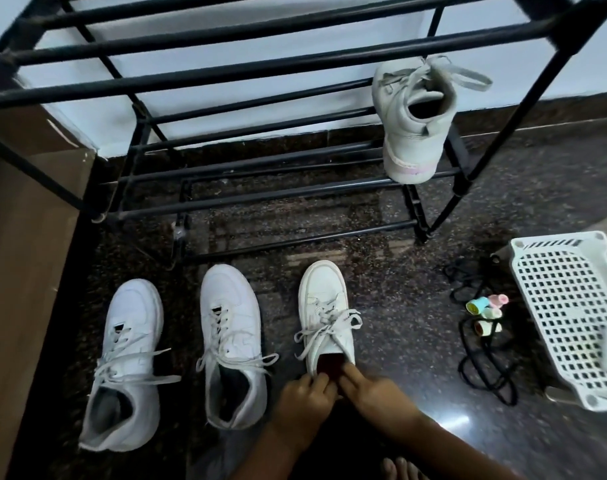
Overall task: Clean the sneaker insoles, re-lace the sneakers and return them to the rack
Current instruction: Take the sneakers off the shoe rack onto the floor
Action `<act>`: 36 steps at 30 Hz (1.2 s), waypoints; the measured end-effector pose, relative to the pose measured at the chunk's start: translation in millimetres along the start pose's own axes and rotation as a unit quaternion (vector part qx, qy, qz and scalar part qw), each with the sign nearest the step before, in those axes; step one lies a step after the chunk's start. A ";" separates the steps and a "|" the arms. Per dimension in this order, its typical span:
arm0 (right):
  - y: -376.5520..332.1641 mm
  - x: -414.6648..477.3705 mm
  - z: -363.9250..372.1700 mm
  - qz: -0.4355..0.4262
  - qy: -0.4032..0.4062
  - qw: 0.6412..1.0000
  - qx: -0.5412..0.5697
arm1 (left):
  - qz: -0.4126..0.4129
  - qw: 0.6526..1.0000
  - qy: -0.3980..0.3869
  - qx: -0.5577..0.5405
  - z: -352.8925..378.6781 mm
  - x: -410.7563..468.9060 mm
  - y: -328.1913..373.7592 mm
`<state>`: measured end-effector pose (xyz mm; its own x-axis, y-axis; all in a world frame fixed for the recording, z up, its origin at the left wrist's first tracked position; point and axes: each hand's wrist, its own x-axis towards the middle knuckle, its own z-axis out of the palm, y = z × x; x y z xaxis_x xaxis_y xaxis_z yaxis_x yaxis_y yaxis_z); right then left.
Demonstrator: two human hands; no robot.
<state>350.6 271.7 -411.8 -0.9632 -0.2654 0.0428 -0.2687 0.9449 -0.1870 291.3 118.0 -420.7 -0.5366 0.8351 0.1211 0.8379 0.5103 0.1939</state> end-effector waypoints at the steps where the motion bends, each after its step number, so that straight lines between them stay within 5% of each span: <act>1: 0.6 2.3 -4.9 0.005 -0.017 1.000 0.006 | -0.001 1.000 0.000 -0.019 -1.0 0.1 -3.1; 5: 19.6 19.6 -66.7 0.078 0.028 0.994 0.068 | -0.014 0.995 0.050 -0.085 -37.7 27.9 -10.1; 11: 112.8 89.7 -212.6 0.229 0.263 0.937 -0.006 | -0.048 0.969 0.207 -0.124 -166.3 185.5 -6.4; 17: 177.5 140.5 -237.7 0.261 0.116 0.956 -0.064 | -0.053 0.993 0.089 -0.048 -188.2 301.1 -8.8; 22: 183.5 133.3 -227.2 0.201 0.147 0.966 -0.070 | -0.031 0.990 0.127 -0.048 -177.0 307.5 -9.5; 29: 107.2 47.1 -234.8 0.109 0.169 0.979 -0.028 | 0.049 0.981 0.169 -0.079 -186.5 202.0 31.4; 32: 62.4 -18.2 -213.1 0.083 0.130 0.988 -0.020 | 0.055 0.994 0.044 -0.083 -170.1 134.8 62.8; 36: 44.7 -74.2 -154.0 0.101 0.054 0.993 0.015 | 0.095 0.981 -0.009 -0.170 -114.6 85.3 82.4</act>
<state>408.6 363.2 -272.2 -0.9932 -0.0475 0.1061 -0.0712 0.9701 -0.2321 303.1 207.7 -282.8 -0.3699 0.9133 0.1703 0.8390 0.2496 0.4835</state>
